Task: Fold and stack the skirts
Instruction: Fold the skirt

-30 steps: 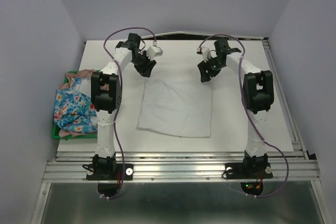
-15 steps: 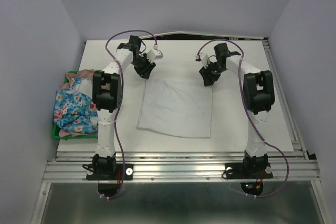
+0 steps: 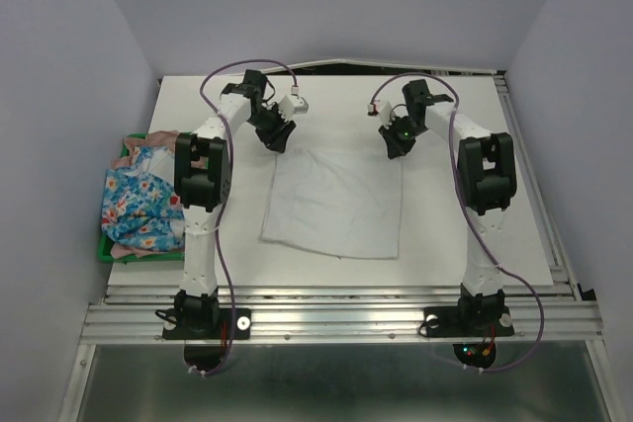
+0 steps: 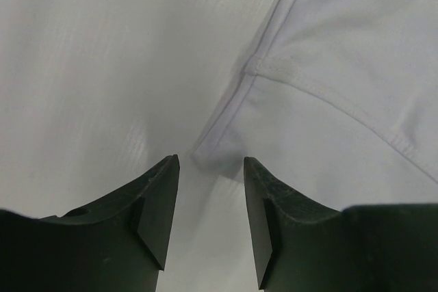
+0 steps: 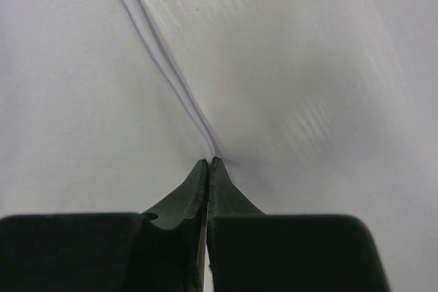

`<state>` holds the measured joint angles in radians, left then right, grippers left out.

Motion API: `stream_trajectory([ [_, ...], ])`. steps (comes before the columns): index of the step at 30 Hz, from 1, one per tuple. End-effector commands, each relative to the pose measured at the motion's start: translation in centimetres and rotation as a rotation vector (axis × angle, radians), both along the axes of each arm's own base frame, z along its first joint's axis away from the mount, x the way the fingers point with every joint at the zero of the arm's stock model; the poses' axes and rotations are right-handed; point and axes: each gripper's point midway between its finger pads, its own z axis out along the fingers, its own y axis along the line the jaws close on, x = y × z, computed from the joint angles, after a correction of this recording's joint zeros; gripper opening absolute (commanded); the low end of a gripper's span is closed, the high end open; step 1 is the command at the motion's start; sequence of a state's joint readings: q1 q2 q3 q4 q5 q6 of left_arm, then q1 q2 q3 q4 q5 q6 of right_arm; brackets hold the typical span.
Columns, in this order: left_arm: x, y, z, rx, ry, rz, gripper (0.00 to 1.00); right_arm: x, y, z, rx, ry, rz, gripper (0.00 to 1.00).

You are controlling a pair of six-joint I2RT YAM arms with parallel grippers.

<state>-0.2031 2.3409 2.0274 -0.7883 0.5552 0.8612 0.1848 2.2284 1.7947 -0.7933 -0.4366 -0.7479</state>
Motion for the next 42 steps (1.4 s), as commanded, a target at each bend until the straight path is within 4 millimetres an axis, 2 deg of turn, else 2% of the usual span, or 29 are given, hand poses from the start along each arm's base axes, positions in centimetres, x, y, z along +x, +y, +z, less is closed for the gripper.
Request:
stream_trajectory([
  [1, 0.2, -0.8, 1.2, -0.048, -0.026, -0.008, 0.54, 1.9, 0.1, 1.7, -0.022, -0.060, -0.005, 0.01],
  [7, 0.3, -1.3, 0.5, -0.060, -0.009, -0.012, 0.51, 2.7, 0.4, 2.4, -0.009, -0.084, -0.017, 0.01],
  [9, 0.2, -1.6, 0.4, -0.061, -0.008, -0.018, 0.46, 2.8, 0.4, 2.5, -0.005, -0.088, -0.013, 0.01],
  [13, -0.2, -1.7, -0.5, -0.059, 0.019, -0.027, 0.31, 2.6, 0.4, 2.8, -0.008, -0.096, -0.001, 0.01],
  [15, -0.4, -1.7, -0.6, -0.060, 0.025, -0.035, 0.20, 2.7, 0.3, 3.1, -0.011, -0.105, -0.002, 0.01],
  [16, -0.5, -1.8, -0.5, -0.061, 0.028, -0.039, 0.14, 2.8, 0.3, 3.4, -0.011, -0.111, -0.004, 0.01],
  [21, -0.2, -1.7, 0.9, -0.057, -0.006, -0.042, 0.00, 3.9, 0.1, 4.9, -0.022, -0.158, -0.017, 0.01],
  [29, 1.1, -1.3, 5.0, -0.073, -0.123, -0.018, 0.00, 6.0, -0.6, 7.2, -0.040, -0.236, -0.045, 0.01],
  [36, 1.4, -1.5, 8.3, -0.105, -0.217, -0.010, 0.00, 6.1, -0.7, 7.5, -0.045, -0.249, -0.049, 0.01],
  [42, 0.8, -1.1, 10.0, -0.095, -0.278, -0.024, 0.00, 6.5, -0.8, 9.3, -0.048, -0.295, -0.043, 0.01],
])
